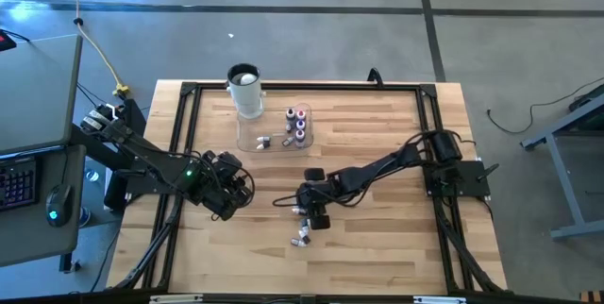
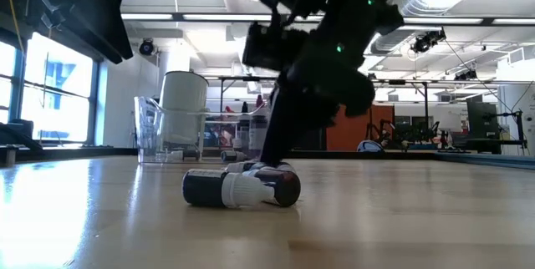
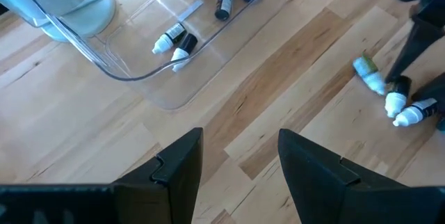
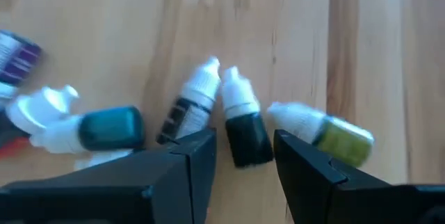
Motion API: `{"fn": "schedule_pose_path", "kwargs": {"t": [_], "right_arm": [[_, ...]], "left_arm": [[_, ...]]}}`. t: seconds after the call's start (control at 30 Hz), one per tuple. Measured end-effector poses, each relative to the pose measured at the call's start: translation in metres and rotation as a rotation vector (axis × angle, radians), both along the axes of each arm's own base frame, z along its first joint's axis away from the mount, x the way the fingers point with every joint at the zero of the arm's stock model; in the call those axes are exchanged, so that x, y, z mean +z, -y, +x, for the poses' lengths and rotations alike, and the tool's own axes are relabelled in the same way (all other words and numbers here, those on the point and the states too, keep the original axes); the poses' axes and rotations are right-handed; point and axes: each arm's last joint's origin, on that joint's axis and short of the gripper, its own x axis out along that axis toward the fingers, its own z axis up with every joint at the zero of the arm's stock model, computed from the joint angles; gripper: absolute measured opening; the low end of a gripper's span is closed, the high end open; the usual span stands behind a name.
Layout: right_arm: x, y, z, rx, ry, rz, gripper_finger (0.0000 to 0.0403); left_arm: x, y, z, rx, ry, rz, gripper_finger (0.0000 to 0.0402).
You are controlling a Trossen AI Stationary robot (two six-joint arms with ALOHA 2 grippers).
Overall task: Pick & Place food coloring
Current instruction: Put the small black food coloring bottle into the transparent bin
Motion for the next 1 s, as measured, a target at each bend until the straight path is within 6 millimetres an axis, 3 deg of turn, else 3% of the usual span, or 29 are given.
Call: {"fn": "schedule_pose_path", "kwargs": {"t": [0.43, 0.8, 0.93, 1.0], "right_arm": [[-0.005, 0.004, 0.001, 0.079, -0.01, -0.057, 0.0132], [-0.004, 0.016, 0.005, 0.053, 0.017, -0.057, 0.0054], [0.005, 0.023, 0.013, 0.052, 0.06, -0.048, 0.0062], [0.02, 0.027, 0.02, 0.062, 0.109, -0.06, 0.0068]], "left_arm": [[0.0, 0.0, 0.0, -0.016, -0.01, 0.009, 0.0183], [0.0, 0.0, 0.0, -0.016, -0.01, 0.007, 0.0183], [0.0, 0.0, 0.0, -0.016, -0.01, 0.008, 0.0183], [0.0, 0.0, 0.0, -0.016, -0.01, 0.008, 0.0183]]}}
